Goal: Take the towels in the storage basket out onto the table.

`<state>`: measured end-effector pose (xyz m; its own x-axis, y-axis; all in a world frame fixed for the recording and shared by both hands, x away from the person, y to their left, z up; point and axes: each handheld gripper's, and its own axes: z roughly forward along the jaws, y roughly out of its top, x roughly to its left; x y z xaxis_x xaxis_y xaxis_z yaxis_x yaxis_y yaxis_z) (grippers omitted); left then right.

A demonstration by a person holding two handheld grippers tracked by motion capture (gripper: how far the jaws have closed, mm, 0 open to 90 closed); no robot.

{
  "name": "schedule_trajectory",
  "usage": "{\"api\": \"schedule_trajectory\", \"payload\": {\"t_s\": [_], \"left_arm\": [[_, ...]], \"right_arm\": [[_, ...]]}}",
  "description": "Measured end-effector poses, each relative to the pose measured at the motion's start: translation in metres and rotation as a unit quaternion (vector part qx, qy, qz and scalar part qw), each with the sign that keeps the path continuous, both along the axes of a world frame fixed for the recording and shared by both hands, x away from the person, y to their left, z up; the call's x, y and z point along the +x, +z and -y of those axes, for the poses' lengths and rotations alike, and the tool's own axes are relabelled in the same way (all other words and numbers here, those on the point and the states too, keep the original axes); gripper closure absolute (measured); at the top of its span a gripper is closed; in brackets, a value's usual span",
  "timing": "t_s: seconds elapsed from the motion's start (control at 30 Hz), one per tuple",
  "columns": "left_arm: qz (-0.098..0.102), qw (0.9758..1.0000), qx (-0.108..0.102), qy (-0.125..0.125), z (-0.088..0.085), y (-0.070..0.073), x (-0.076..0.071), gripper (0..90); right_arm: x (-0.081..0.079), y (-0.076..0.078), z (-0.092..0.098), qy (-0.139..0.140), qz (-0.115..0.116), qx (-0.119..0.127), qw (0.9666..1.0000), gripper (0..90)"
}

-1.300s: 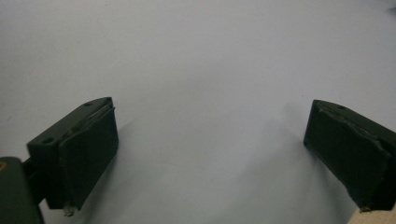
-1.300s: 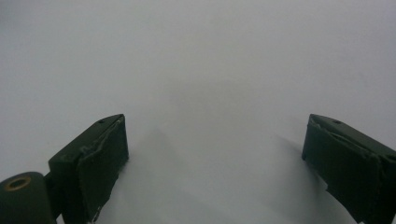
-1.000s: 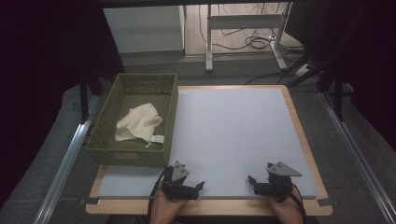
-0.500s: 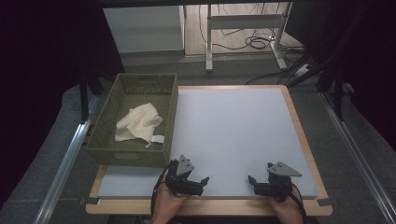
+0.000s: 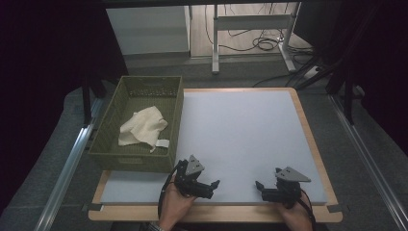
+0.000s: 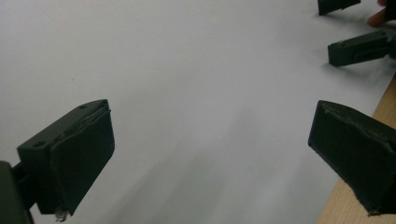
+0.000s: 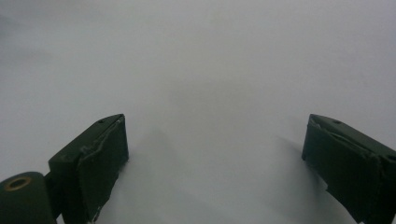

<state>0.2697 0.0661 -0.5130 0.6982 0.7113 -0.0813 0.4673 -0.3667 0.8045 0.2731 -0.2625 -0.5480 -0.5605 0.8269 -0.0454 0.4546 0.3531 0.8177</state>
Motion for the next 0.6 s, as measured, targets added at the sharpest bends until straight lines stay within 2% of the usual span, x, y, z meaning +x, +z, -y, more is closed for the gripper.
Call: {"api": "schedule_trajectory", "payload": {"t_s": [0.33,0.6], "left_arm": [[0.001,0.9992,-0.022,-0.032,0.005,0.015,0.013,0.0],[-0.003,0.9994,0.001,-0.033,0.014,0.029,0.026,0.0]], "right_arm": [[0.000,0.000,0.000,0.001,0.000,0.000,1.0000,7.1],[0.000,0.000,0.000,0.002,0.000,0.000,1.0000,7.1]]}}
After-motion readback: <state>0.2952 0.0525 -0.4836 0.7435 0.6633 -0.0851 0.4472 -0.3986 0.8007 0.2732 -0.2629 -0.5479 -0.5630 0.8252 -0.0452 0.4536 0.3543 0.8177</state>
